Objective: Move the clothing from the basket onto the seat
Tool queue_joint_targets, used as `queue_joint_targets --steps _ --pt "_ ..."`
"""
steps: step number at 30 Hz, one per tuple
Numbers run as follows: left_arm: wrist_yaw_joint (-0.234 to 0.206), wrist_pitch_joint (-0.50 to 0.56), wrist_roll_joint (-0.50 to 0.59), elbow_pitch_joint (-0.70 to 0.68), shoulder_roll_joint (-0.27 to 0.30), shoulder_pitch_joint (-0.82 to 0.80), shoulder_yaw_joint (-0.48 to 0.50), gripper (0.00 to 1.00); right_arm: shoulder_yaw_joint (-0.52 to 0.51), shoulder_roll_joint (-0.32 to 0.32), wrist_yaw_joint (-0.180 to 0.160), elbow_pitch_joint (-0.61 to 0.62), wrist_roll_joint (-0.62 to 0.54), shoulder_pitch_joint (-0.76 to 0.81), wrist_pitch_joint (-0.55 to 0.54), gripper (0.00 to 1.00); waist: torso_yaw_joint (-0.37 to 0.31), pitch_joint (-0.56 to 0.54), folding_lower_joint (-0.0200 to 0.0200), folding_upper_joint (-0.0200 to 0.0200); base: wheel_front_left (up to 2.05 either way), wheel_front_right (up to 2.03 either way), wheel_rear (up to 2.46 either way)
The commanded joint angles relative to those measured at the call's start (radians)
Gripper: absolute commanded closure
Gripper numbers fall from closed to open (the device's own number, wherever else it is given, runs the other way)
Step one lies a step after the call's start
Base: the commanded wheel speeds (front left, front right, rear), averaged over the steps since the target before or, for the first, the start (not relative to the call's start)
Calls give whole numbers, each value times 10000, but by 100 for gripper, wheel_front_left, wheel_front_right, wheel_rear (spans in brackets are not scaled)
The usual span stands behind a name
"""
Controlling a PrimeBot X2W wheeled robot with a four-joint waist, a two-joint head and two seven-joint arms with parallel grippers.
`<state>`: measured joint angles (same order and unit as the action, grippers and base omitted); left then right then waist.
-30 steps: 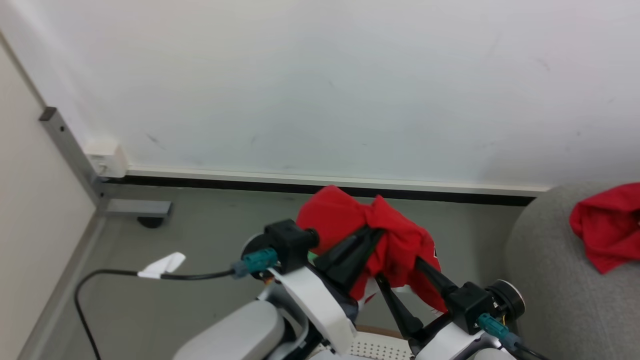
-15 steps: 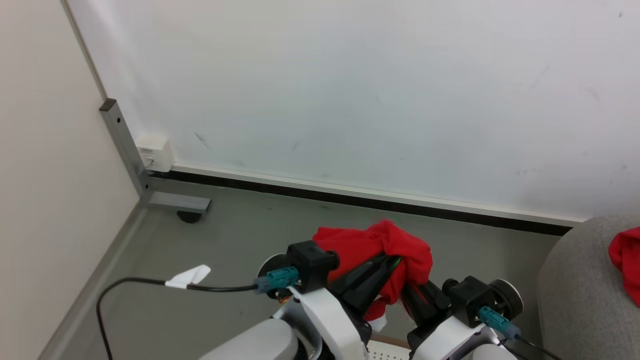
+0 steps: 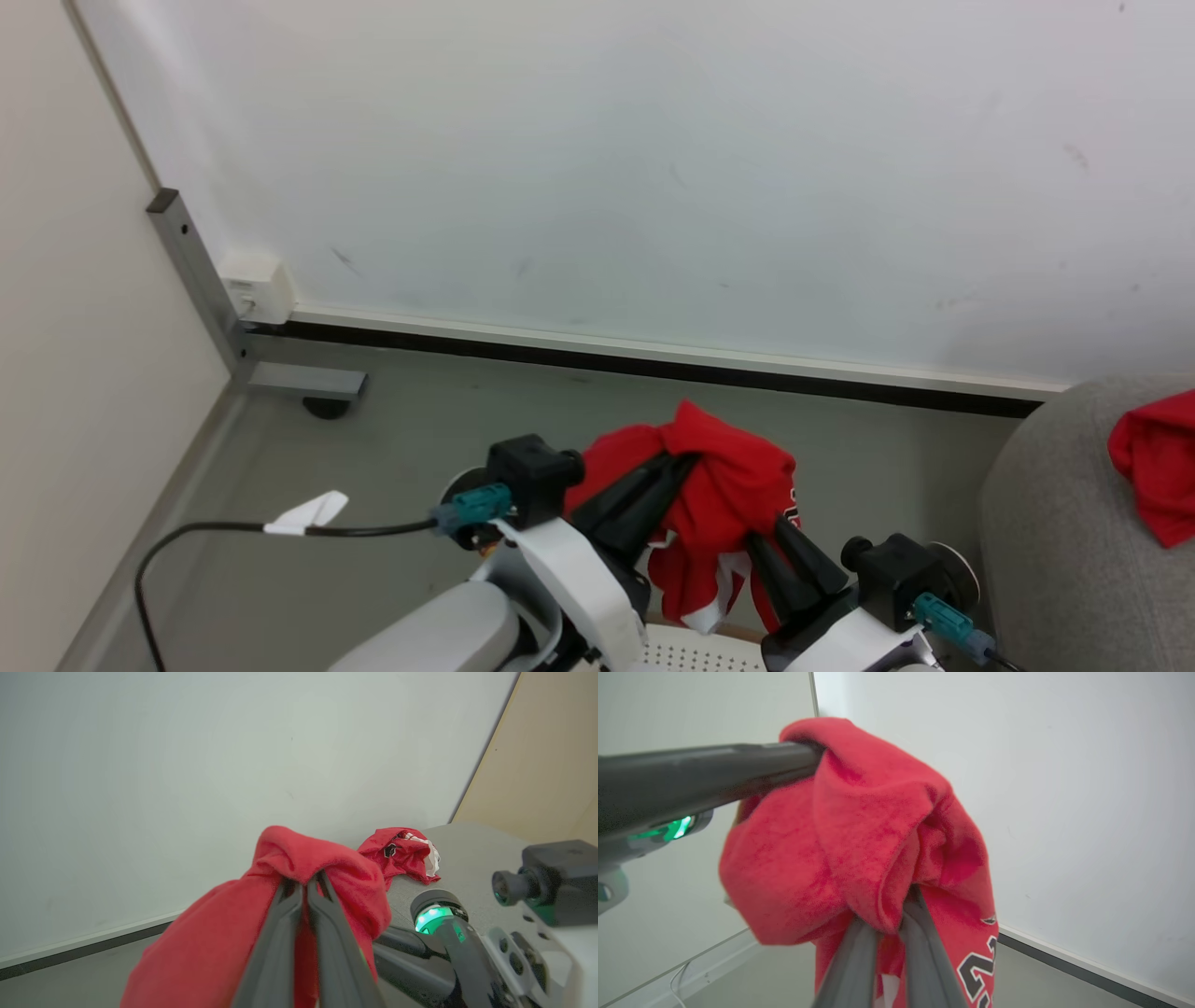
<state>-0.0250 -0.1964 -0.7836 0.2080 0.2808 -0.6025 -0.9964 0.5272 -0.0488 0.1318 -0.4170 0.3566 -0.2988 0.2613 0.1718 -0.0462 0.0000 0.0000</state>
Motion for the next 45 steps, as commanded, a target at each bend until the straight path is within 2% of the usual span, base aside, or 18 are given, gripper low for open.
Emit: queue_joint_targets --steps 1,7,8,9,10,22,34,40,45 --pt "-45 -85 -166 20 123 27 127 100 -28 -13 -23 136 68 123 34 100 -119 58 0 0 0 0 0" --pt "-94 -114 -162 -66 276 -6 196 100 -37 -15 -23 494 391 118 34 100 -598 224 0 0 0 0 0" --pt "-108 -139 -155 -97 283 20 197 87 -72 -17 -23 538 448 113 34 100 -713 255 0 0 0 0 0" --pt "-123 -174 -128 -129 283 41 195 53 -127 -20 -23 569 481 109 34 100 -830 292 0 0 0 0 0" --pt "-128 -193 -81 -161 291 62 193 0 -190 -20 -23 575 471 94 34 100 -961 327 0 0 0 0 0" --pt "-187 -462 408 -810 532 200 186 0 -1593 -14 -23 967 -199 -22 33 100 -3104 1003 0 0 0 0 0" --pt "-130 -590 904 -1082 860 79 206 0 -3194 -7 -23 1937 -745 185 35 100 -5114 1731 0 0 0 0 0" --pt "-171 -645 1356 -1049 1014 3 192 0 -3456 -6 -23 2335 -697 332 34 100 -5791 1955 0 0 0 0 0" --pt "-114 -672 1543 -1045 991 117 172 0 -3549 -7 -23 2516 -589 375 35 100 -6050 2020 0 0 0 0 0"
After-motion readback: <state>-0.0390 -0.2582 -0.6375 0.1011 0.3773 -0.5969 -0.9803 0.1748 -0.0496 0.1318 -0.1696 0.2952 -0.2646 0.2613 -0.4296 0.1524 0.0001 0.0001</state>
